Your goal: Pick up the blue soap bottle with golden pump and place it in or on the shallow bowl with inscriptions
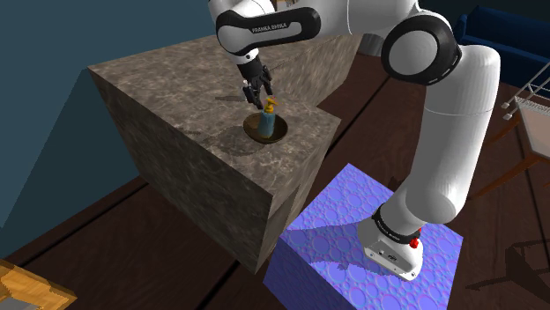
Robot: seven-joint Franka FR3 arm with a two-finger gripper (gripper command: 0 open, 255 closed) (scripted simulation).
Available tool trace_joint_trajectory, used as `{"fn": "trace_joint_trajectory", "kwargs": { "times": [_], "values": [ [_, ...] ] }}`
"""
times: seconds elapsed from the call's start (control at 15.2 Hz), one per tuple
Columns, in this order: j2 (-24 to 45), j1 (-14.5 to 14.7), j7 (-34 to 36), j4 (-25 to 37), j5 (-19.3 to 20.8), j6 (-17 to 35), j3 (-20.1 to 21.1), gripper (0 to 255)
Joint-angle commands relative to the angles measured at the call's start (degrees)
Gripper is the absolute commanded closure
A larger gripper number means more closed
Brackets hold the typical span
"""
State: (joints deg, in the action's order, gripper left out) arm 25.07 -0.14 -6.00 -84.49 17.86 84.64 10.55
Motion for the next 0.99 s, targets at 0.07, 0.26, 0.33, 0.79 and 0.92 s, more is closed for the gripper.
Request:
{"fn": "trace_joint_trajectory", "kwargs": {
  "times": [0.07,0.26,0.33,0.79,0.92],
  "values": [
    [0.0,0.0,0.0,0.0,0.0,0.0,0.0,0],
    [0.83,0.47,-0.18,2.97,0.04,-2.17,0.07,0],
    [1.8,0.97,-0.37,6.16,0.11,-4.41,0.13,0],
    [3.93,2.01,-0.79,12.5,0.36,-8.65,0.16,0],
    [3.93,2.01,-0.79,12.51,0.36,-8.65,0.16,0]
  ]
}}
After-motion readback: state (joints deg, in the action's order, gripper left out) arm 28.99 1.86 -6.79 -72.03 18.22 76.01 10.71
